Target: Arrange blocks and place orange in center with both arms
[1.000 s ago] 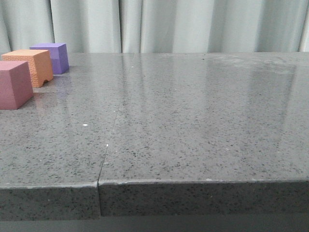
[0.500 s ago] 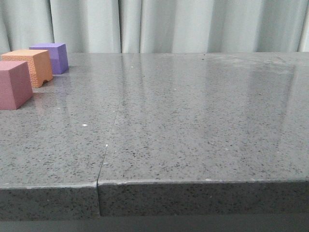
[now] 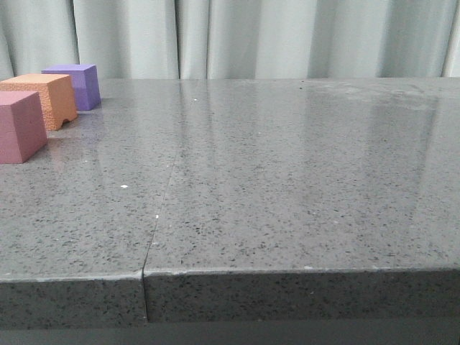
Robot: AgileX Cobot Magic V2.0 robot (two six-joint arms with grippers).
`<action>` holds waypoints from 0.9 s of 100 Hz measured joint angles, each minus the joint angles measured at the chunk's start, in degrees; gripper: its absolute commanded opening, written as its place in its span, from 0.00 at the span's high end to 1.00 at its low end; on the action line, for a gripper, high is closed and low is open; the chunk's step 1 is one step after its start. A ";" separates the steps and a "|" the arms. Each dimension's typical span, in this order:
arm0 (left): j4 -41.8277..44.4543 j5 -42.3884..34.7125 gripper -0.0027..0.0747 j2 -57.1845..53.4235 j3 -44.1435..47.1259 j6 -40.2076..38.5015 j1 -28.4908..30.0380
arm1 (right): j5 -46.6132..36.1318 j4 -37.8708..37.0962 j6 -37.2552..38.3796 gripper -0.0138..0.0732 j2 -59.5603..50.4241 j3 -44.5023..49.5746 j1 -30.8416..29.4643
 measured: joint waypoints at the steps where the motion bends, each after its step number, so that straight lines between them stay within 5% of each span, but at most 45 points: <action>1: 0.00 -0.11 0.99 0.00 0.00 0.00 0.00 | 0.00 0.00 0.00 0.92 0.00 0.00 0.00; 90: 0.00 -0.65 0.99 0.00 0.00 0.00 0.00 | -0.44 0.00 0.00 0.92 0.00 0.45 0.00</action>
